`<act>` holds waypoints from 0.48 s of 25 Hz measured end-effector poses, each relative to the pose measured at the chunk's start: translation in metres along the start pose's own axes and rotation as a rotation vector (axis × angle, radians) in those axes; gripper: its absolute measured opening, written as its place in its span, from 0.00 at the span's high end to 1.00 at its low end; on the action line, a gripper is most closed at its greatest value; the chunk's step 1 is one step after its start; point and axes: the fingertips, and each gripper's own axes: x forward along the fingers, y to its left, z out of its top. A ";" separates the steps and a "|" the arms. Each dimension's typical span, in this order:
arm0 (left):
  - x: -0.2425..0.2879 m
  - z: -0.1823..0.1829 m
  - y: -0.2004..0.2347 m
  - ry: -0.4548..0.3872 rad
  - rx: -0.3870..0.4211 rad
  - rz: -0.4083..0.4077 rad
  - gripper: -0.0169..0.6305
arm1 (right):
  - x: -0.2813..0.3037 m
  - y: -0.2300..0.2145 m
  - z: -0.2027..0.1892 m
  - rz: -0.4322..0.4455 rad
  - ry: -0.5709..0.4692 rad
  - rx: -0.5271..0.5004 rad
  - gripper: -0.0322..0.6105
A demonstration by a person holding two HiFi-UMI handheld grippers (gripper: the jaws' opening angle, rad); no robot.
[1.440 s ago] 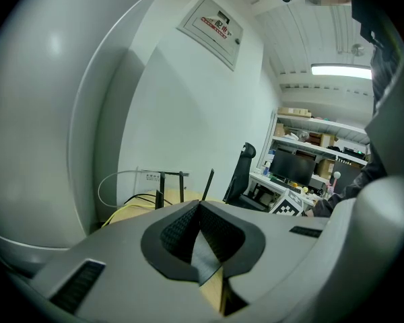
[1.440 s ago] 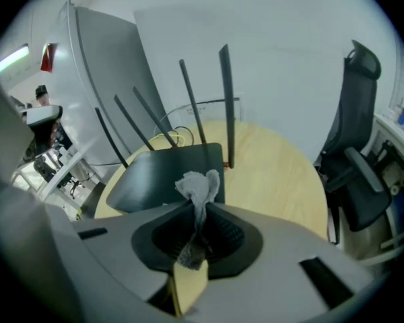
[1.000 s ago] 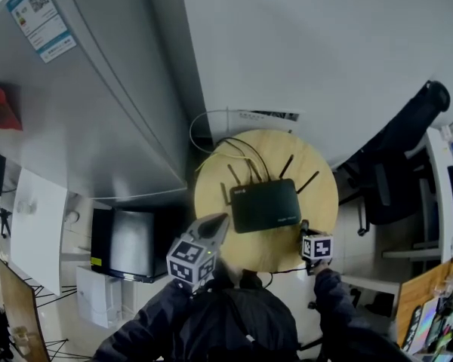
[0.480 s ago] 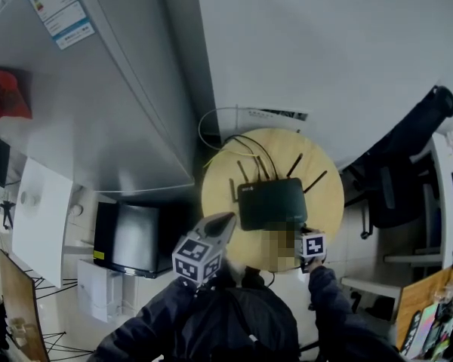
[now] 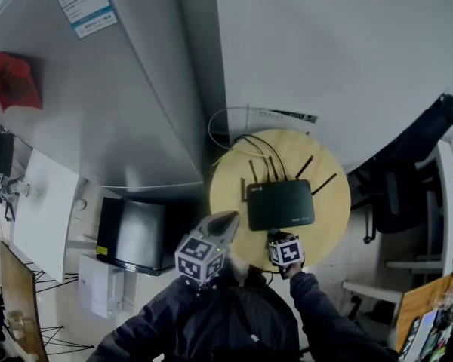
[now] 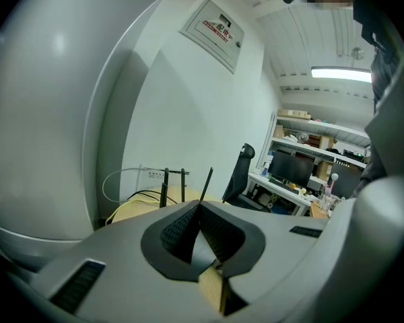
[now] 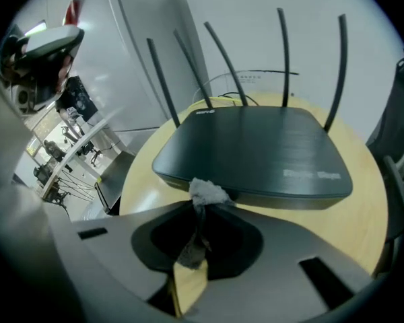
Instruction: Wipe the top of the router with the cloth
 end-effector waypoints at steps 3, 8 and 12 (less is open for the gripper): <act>-0.007 0.000 0.007 -0.005 -0.004 0.014 0.97 | 0.008 0.029 0.005 0.039 0.007 -0.035 0.84; -0.017 -0.002 0.018 -0.012 -0.012 0.031 0.97 | 0.020 0.070 0.013 0.105 0.008 -0.111 0.84; -0.024 -0.003 0.025 -0.014 -0.017 0.035 0.97 | 0.023 0.069 0.009 0.094 0.029 -0.112 0.84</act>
